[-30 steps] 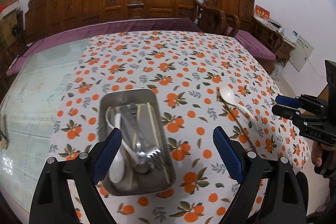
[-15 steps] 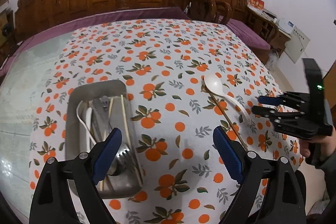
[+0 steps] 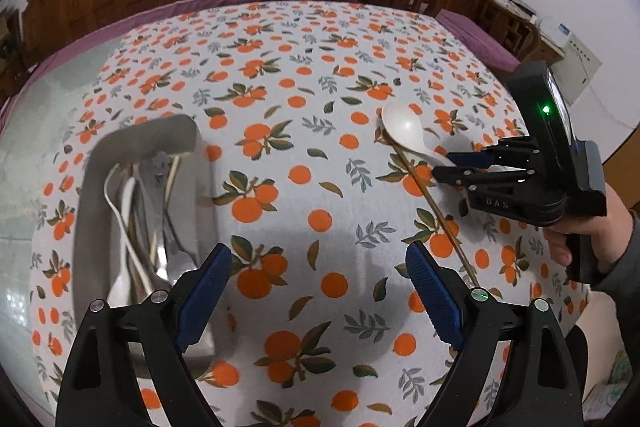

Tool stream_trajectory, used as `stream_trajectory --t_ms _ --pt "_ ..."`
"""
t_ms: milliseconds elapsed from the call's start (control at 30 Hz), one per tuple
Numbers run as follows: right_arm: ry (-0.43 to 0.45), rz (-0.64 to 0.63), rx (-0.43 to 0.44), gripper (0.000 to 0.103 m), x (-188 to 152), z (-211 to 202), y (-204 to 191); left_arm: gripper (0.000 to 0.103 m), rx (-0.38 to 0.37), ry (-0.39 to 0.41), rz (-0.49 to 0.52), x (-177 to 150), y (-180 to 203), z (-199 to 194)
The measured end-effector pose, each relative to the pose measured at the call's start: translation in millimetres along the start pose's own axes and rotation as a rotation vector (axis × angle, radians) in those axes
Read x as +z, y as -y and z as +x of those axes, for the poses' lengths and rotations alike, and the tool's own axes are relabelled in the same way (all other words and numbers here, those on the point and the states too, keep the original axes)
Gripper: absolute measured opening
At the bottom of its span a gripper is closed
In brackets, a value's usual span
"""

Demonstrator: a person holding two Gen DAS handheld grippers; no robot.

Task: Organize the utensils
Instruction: 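Grasp the white plastic spoon with the right gripper while the left grasps a brown chopstick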

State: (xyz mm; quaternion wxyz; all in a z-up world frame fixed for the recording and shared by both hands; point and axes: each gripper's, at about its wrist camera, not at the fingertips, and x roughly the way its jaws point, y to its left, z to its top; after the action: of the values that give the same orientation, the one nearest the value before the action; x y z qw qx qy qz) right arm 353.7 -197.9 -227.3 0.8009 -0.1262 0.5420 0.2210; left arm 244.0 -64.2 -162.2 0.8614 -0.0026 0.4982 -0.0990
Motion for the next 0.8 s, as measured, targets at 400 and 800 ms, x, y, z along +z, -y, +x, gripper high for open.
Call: stream_trajectory --t_ms 400,800 --pt "0.073 0.046 0.058 0.011 -41.3 -50.3 22.6 0.085 0.024 -0.066 0.014 4.8 52.8 50.3" --pt "0.109 0.086 0.033 0.011 -73.0 -81.0 38.0 0.065 0.004 -0.092 0.056 6.3 116.5 86.1"
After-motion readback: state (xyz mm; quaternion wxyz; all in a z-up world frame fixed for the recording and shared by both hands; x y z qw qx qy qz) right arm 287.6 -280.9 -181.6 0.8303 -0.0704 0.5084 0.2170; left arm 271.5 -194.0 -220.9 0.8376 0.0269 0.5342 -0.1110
